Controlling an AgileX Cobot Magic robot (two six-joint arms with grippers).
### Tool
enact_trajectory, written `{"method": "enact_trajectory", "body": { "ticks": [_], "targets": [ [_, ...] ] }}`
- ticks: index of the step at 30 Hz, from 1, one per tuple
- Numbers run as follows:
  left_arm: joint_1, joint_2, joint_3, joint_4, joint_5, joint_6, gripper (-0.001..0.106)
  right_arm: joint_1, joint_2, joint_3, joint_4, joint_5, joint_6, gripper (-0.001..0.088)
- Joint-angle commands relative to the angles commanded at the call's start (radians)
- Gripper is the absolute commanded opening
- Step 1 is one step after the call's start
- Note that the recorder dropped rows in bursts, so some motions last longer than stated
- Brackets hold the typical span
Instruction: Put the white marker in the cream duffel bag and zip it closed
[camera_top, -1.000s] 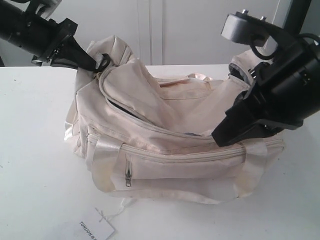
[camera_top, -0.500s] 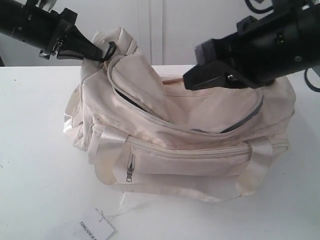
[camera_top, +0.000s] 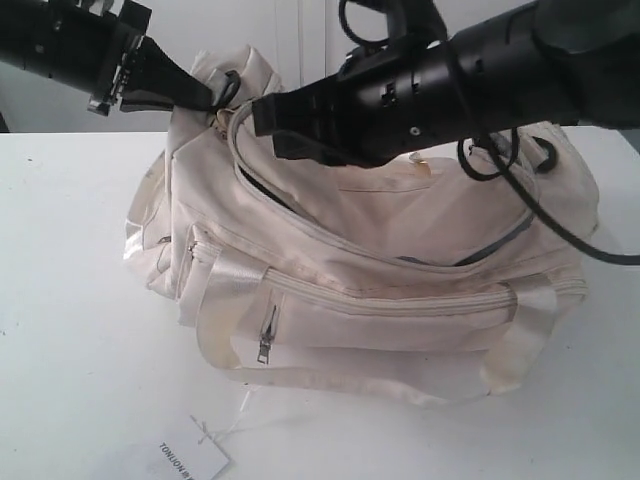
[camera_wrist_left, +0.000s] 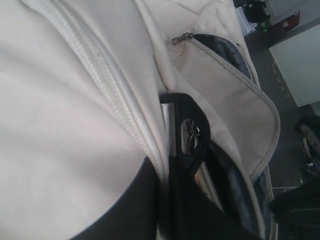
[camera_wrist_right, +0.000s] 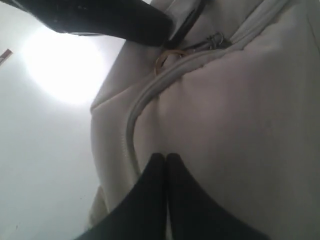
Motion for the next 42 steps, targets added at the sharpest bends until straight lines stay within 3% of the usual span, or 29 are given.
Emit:
{"method": "enact_trajectory", "body": {
  "ticks": [9, 18, 25, 33, 42],
  "targets": [
    [0.000, 0.000, 0.000, -0.031, -0.005, 0.018, 0.000, 0.000, 0.056, 0.000, -0.015, 0.029, -0.002, 0.0000],
    [0.068, 0.000, 0.000, -0.171, 0.073, 0.052, 0.000, 0.000, 0.075, 0.002, -0.025, 0.026, -0.002, 0.0000],
    [0.068, 0.000, 0.000, -0.171, 0.079, 0.052, 0.000, 0.000, -0.049, 0.000, -0.021, -0.078, -0.002, 0.0000],
    [0.068, 0.000, 0.000, -0.171, 0.100, 0.052, 0.000, 0.004, -0.084, -0.004, 0.127, -0.115, -0.048, 0.0000],
    [0.068, 0.000, 0.000, -0.173, 0.104, 0.045, 0.000, 0.077, -0.012, -0.130, 0.117, -0.107, -0.179, 0.0000]
  ]
}}
